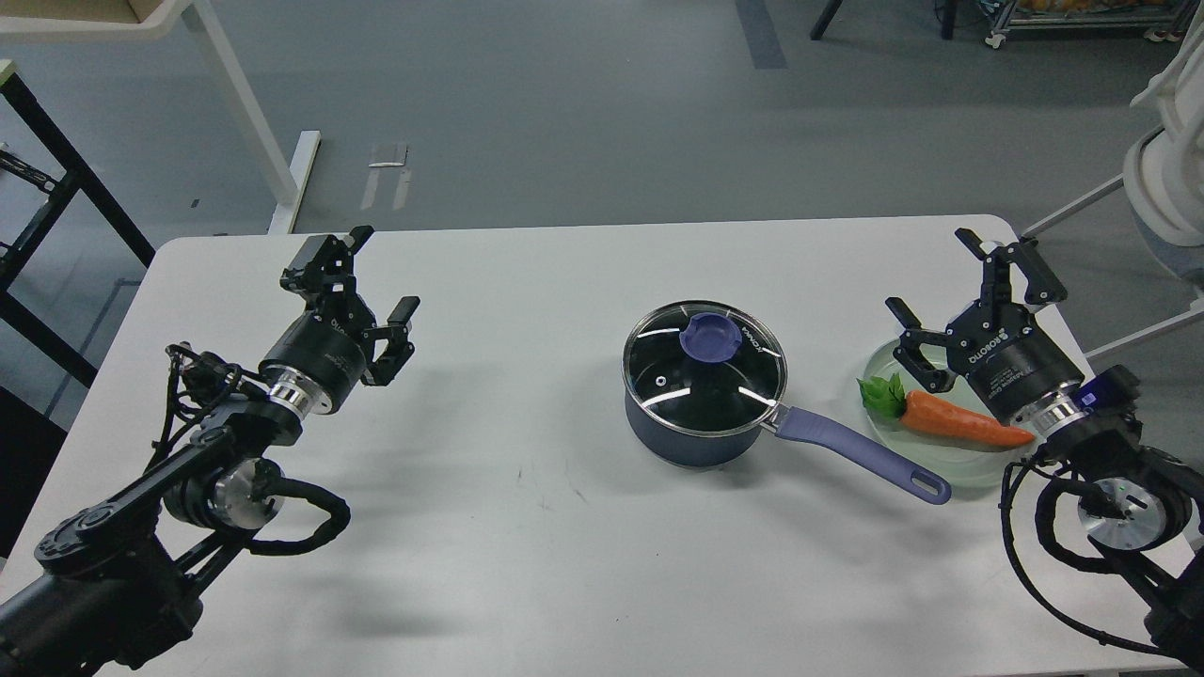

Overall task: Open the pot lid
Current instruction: 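Raise the right gripper and swing it toward the purple pan handle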

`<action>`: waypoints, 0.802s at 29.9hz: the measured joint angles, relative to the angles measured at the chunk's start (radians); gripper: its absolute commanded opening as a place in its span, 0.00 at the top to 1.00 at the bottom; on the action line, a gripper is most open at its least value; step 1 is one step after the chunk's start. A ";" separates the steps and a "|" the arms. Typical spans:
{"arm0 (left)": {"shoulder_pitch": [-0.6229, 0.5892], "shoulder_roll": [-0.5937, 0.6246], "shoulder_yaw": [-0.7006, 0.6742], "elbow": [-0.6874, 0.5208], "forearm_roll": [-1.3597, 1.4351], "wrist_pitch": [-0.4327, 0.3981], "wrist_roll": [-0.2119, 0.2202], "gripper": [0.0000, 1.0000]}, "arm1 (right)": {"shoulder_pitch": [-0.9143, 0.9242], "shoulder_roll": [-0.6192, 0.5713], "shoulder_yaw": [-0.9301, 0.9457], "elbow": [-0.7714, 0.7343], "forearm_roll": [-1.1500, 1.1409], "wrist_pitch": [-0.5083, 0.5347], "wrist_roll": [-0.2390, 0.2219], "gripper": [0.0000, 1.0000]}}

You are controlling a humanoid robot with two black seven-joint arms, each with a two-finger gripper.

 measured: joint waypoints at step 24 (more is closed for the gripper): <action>-0.011 0.012 0.000 0.004 -0.011 -0.010 -0.084 0.01 | -0.053 -0.438 0.051 0.383 -0.328 -0.069 0.071 0.00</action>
